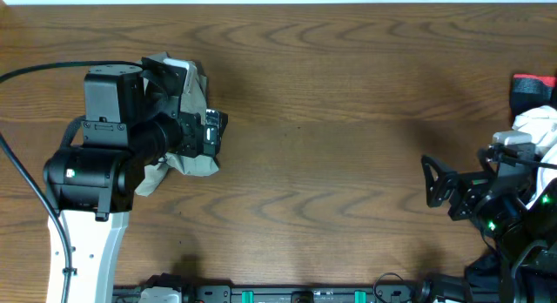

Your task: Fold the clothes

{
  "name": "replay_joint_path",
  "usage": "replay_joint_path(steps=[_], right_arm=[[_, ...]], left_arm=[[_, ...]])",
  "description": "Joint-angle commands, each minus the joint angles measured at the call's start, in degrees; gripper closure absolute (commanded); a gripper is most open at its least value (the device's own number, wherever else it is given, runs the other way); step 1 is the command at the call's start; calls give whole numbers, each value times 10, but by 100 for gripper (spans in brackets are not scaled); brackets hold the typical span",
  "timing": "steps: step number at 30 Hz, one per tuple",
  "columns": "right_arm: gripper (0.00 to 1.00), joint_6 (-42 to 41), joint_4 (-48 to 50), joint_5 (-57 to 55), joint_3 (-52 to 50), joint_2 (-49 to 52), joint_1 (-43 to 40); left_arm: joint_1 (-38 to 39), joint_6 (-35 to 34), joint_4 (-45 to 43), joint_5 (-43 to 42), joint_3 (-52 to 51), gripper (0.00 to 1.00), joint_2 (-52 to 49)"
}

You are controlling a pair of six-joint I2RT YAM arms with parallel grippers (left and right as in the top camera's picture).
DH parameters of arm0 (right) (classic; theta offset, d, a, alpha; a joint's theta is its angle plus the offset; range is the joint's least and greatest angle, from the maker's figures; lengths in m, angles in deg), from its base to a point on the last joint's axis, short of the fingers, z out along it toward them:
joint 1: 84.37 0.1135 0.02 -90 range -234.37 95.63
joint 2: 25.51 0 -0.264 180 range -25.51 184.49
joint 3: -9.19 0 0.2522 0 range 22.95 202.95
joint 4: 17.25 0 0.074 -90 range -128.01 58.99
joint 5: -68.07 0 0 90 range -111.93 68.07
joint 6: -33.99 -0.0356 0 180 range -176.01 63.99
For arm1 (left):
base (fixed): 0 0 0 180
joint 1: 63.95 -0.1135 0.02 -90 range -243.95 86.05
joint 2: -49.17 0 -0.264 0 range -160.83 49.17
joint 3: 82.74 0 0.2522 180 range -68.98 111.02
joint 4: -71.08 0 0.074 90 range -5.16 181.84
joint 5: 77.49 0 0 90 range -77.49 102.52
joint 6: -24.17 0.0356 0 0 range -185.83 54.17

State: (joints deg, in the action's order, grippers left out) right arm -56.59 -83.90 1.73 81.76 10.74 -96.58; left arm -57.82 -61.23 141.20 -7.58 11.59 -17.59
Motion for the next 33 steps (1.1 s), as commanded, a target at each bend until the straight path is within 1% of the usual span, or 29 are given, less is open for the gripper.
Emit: replay_joint_path(steps=[1, 3, 5, 8, 13, 16, 21, 26, 29, 33], right_arm=[[1, 20, 9, -74, 2, -1, -2], [1, 20, 26, -123, -3, -2, 7], [1, 20, 65, -162, -22, -7, 16], [1, 19, 136, -167, -81, -42, 18], [1, 19, 206, -114, -229, -160, 18], [1, 15, 238, -110, -320, -241, 23], [1, 15, 242, -129, -431, -360, 67], [1, 14, 293, -144, -490, -349, 114], [1, 11, 319, -144, -523, -353, 119], [1, 5, 328, -146, -527, -353, 119]], left_arm=[[2, 7, 0, 7, -3, 2, -2], [2, 7, 0, 7, -3, 2, -2], [2, 7, 0, 7, -4, 2, -2], [2, 7, 0, 7, -3, 2, -2], [2, 7, 0, 7, -3, 2, -2], [2, 7, 0, 7, -3, 2, -2], [2, 7, 0, 7, -3, 2, -2], [2, 7, 0, 7, -3, 2, -2], [2, 7, 0, 7, -3, 2, -2], [2, 7, 0, 7, -4, 2, -2]])
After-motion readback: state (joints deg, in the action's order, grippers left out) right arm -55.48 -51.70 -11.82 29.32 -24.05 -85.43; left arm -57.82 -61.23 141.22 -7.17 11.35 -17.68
